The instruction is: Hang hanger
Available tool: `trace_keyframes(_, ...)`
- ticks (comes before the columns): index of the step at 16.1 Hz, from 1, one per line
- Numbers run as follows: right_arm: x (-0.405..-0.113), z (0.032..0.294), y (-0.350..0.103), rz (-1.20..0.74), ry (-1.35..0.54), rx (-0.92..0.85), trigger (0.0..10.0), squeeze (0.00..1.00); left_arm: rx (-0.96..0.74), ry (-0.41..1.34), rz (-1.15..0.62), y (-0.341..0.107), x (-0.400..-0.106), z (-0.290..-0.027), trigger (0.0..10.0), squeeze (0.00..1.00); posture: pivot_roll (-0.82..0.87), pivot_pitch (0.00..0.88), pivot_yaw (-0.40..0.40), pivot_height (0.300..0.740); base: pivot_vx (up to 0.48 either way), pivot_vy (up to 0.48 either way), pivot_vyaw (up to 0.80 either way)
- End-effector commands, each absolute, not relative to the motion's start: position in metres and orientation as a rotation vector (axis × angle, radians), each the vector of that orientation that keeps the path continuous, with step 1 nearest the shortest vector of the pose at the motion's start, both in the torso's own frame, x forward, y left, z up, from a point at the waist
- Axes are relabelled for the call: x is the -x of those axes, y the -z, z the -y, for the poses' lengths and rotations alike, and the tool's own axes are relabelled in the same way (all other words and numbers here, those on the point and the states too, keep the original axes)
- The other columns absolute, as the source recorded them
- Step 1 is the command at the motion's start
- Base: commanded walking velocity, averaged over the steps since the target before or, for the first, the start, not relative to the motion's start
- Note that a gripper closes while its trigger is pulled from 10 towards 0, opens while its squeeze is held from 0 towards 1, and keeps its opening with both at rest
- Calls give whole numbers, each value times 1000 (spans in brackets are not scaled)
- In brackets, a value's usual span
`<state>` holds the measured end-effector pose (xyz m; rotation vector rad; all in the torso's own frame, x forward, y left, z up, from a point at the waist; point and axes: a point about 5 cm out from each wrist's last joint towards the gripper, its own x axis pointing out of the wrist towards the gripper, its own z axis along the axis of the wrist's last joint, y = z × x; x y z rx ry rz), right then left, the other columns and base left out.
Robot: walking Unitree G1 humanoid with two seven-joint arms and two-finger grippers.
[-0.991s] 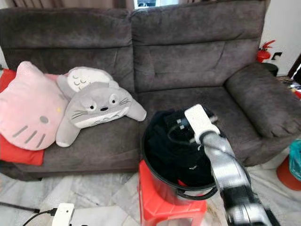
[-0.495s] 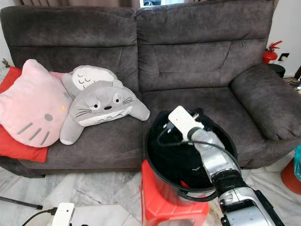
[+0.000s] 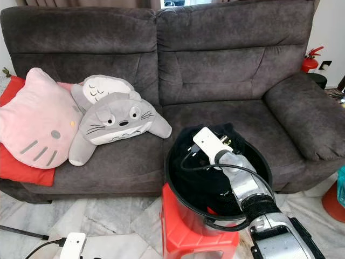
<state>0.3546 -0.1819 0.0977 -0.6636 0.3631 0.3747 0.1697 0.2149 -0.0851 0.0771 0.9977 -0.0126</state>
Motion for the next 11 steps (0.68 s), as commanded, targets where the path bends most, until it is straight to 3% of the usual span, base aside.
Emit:
trace_keyframes(1, -357, 184, -98, -368, -352, 689, 10000, 0, -103, 21, -1021, 87, -164, -219, 10000, 0, -149, 0, 45, 740, 0, 0, 0)
trace_keyframes(11, -355, 185, -87, -373, -316, 737, 10000, 0, -112, 29, -1024, 88, -161, -220, 10000, 0, -144, 0, 50, 740, 0, 0, 0)
